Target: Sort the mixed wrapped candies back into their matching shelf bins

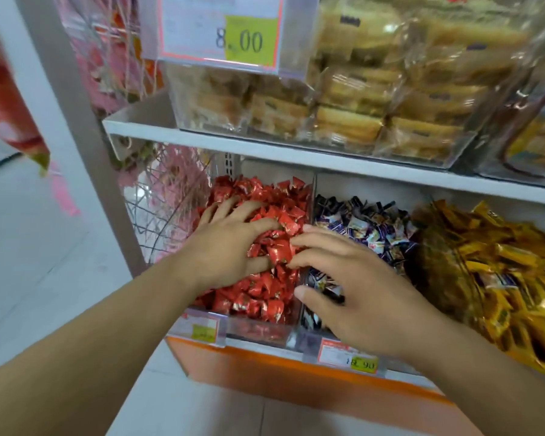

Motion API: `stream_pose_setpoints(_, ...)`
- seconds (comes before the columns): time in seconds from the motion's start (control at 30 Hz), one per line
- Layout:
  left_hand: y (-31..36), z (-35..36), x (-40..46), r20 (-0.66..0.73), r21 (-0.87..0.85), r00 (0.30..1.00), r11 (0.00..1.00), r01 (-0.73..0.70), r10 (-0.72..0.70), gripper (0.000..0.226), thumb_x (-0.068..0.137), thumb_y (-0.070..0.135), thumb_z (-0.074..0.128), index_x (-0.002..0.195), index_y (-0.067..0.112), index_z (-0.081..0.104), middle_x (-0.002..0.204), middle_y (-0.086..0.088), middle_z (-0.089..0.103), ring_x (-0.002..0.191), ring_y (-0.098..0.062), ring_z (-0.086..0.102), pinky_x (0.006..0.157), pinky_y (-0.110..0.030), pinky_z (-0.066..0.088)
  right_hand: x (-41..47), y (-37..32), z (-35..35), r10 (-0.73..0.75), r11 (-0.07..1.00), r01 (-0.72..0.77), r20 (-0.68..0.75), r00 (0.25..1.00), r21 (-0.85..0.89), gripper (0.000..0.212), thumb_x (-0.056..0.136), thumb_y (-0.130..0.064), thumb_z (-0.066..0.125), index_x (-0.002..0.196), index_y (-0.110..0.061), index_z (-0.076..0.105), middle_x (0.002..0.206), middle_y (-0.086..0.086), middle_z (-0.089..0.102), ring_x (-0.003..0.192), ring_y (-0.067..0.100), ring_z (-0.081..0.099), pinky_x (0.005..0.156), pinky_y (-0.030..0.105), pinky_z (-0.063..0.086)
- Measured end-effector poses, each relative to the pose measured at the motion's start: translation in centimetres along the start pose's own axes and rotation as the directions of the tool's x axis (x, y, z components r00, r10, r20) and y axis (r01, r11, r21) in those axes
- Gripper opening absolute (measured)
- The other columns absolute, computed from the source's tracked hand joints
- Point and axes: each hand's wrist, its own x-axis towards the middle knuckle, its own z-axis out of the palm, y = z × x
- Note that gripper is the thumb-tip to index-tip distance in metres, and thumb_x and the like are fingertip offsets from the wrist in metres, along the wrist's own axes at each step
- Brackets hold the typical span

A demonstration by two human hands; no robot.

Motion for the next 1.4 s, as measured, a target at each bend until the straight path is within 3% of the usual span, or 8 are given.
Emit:
stream_pose_setpoints(0.2, -1.6, -0.9, 0.1, -0.074, -0.195, 0.996, 0.980, 0.032, -0.047, 0.060, 0.088, 0.072, 0.054, 0.144, 0.057, 0.038, 0.166, 0.007, 0.020, 0.154, -0.030, 0.017, 0.122, -0.057, 0.025, 0.0, -0.2, -0.4, 0.002, 1.000, -0.002, 0.017, 1.000, 0.019, 0.034, 0.100, -0.054, 0.054, 0.133, -0.044, 0.058, 0.155, -0.033, 0.033, 0.150, -0.014, 0.004, 0.127, 0.037, 0.017)
stream_pose_setpoints(0.33, -1.4, -2.6, -1.0, -0.088, -0.195, 0.996, 0.980, -0.037, 0.020, 0.071, 0.079, 0.083, 0.050, 0.145, 0.064, 0.034, 0.169, 0.015, 0.005, 0.158, -0.026, -0.001, 0.123, -0.063, 0.014, -0.1, -0.1, -0.4, 0.005, 1.000, -0.005, 0.008, 1.000, 0.030, 0.035, 0.099, -0.054, 0.054, 0.132, -0.044, 0.059, 0.153, -0.035, 0.034, 0.149, -0.014, 0.006, 0.127, 0.039, 0.019)
stream_pose_setpoints(0.43, 0.0, -2.8, -2.1, 0.033, -0.138, 0.986, 0.978, -0.158, 0.164, 0.068, 0.083, 0.079, 0.057, 0.146, 0.063, 0.036, 0.167, 0.024, -0.007, 0.156, -0.014, -0.017, 0.125, -0.058, -0.004, -0.2, -0.1, -0.3, 0.009, 0.999, -0.009, 0.009, 1.000, 0.034, 0.036, 0.099, -0.054, 0.053, 0.133, -0.044, 0.059, 0.153, -0.036, 0.033, 0.149, -0.014, 0.005, 0.127, 0.039, 0.019)
stream_pose_setpoints(0.53, 0.6, -0.6, -2.2, 0.153, -0.065, 0.960, 0.971, -0.228, 0.236, 0.069, 0.082, 0.080, 0.057, 0.145, 0.058, 0.039, 0.168, 0.023, -0.007, 0.152, -0.007, -0.027, 0.124, -0.056, -0.011, -0.2, -0.1, -0.3, 0.008, 0.999, -0.008, 0.011, 1.000, 0.037, 0.035, 0.100, -0.053, 0.054, 0.133, -0.044, 0.058, 0.154, -0.035, 0.033, 0.149, -0.015, 0.004, 0.127, 0.038, 0.019)
stream_pose_setpoints(0.8, -0.2, 0.6, -0.1, -0.026, -0.015, 0.988, 0.988, -0.152, 0.152, 0.047, 0.081, 0.077, 0.059, 0.116, 0.047, 0.068, 0.162, 0.026, 0.023, 0.155, -0.009, 0.005, 0.125, -0.056, 0.004, -0.3, 0.2, -0.3, -0.001, 1.000, 0.001, 0.015, 1.000, 0.031, 0.035, 0.100, -0.054, 0.052, 0.134, -0.045, 0.057, 0.153, -0.034, 0.033, 0.150, -0.013, 0.005, 0.127, 0.040, 0.020)
stream_pose_setpoints(1.07, -0.8, 0.4, 0.1, -0.107, -0.056, 0.990, 0.994, -0.099, 0.092, 0.045, 0.086, 0.071, 0.059, 0.121, 0.045, 0.067, 0.159, 0.024, 0.033, 0.154, -0.012, 0.015, 0.124, -0.052, 0.013, -0.3, 0.2, -0.3, -0.010, 0.999, 0.010, -0.006, 1.000, 0.031, 0.035, 0.099, -0.053, 0.053, 0.132, -0.043, 0.060, 0.152, -0.034, 0.036, 0.149, -0.014, 0.007, 0.127, 0.034, 0.018)
stream_pose_setpoints(1.2, -0.2, -0.1, -0.2, -0.123, -0.137, 0.990, 0.987, -0.081, 0.064, 0.042, 0.088, 0.062, 0.065, 0.127, 0.045, 0.065, 0.161, 0.022, 0.032, 0.155, -0.013, 0.012, 0.125, -0.046, 0.005, -0.2, 0.1, -0.4, -0.002, 0.999, 0.002, 0.005, 1.000, 0.037, 0.035, 0.099, -0.052, 0.055, 0.133, -0.045, 0.059, 0.153, -0.035, 0.034, 0.149, -0.015, 0.006, 0.127, 0.032, 0.015)
stream_pose_setpoints(1.4, 1.3, -1.1, -1.2, -0.066, -0.290, 0.984, 0.941, -0.175, 0.163, 0.045, 0.090, 0.060, 0.066, 0.133, 0.050, 0.055, 0.162, 0.026, 0.025, 0.155, -0.004, 0.005, 0.127, -0.047, 0.002, -0.4, 0.0, -0.4, 0.046, 0.996, -0.046, -0.007, 0.999, 0.071, 0.050, 0.100, -0.050, 0.057, 0.150, -0.046, 0.046, 0.160, -0.035, 0.026, 0.148, -0.018, 0.003, 0.126, 0.027, 0.011)
